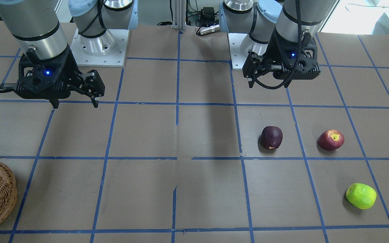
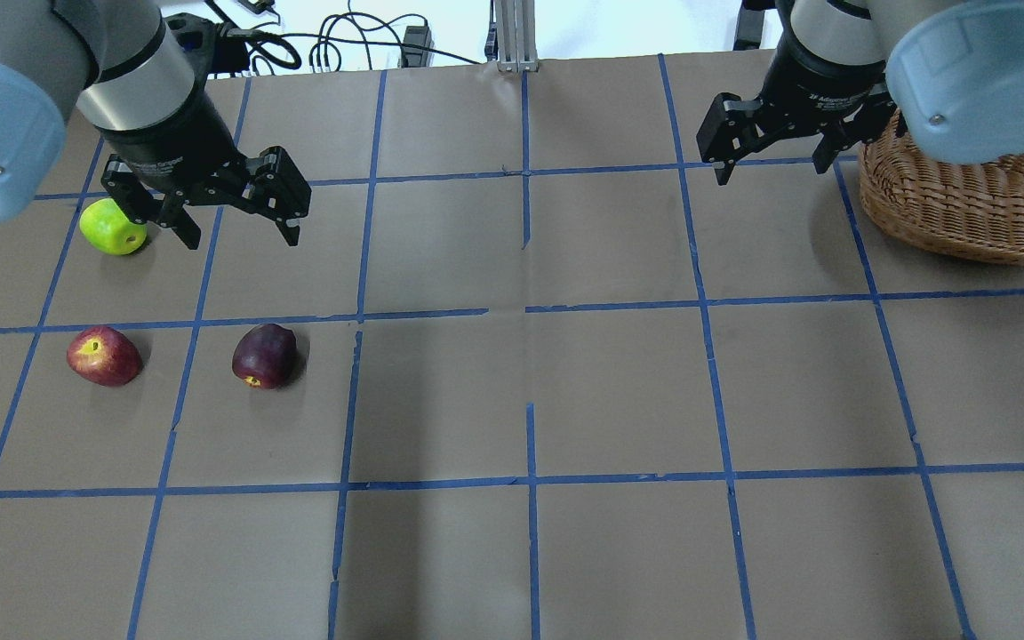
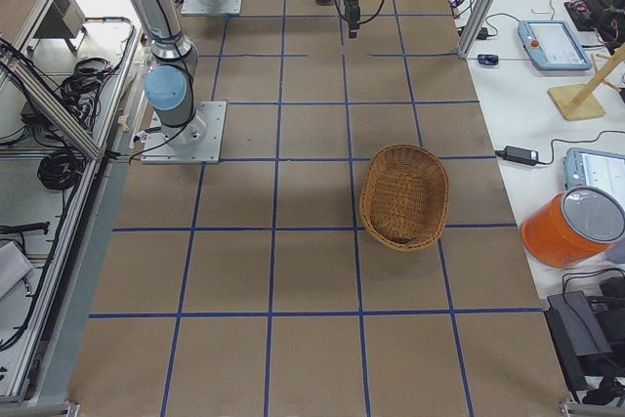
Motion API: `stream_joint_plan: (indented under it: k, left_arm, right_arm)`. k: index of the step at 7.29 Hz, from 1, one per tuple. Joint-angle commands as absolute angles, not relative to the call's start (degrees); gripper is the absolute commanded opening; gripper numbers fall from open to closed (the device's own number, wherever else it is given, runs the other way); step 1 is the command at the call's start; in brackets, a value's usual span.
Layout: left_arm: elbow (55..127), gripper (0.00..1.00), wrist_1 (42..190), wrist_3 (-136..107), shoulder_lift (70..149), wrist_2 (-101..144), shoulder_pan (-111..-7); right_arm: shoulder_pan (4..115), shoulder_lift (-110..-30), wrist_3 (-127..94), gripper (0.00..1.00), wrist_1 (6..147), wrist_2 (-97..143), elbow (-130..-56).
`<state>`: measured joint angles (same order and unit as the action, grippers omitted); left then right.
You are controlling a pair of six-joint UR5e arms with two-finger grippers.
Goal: Put all apples into basket
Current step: 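Reach down and grasp the dark purple apple with the left gripper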
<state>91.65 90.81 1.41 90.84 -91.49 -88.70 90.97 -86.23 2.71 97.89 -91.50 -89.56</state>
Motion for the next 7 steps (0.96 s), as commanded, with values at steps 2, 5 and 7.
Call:
stream_joint_plan:
  k: [2,5,7]
  left_arm:
    - [104.1,1.0,75.7,17.2,92.8,-91.2,-79.0]
    - [118.8,1.0,53.2,20.2,97.2,-91.4,-78.1]
    - [119.6,1.0,50.9,21.1,101.6,-91.5,-78.1]
  right_arm:
    - [90.9,-86.4,2.6,1.0,98.0,-91.5,-90.5]
    - [90.9,-86.4,2.7,1.0,98.0,-91.4,-90.5]
    - [90.9,-86.4,2.7,1.0,98.0,-91.5,-90.5]
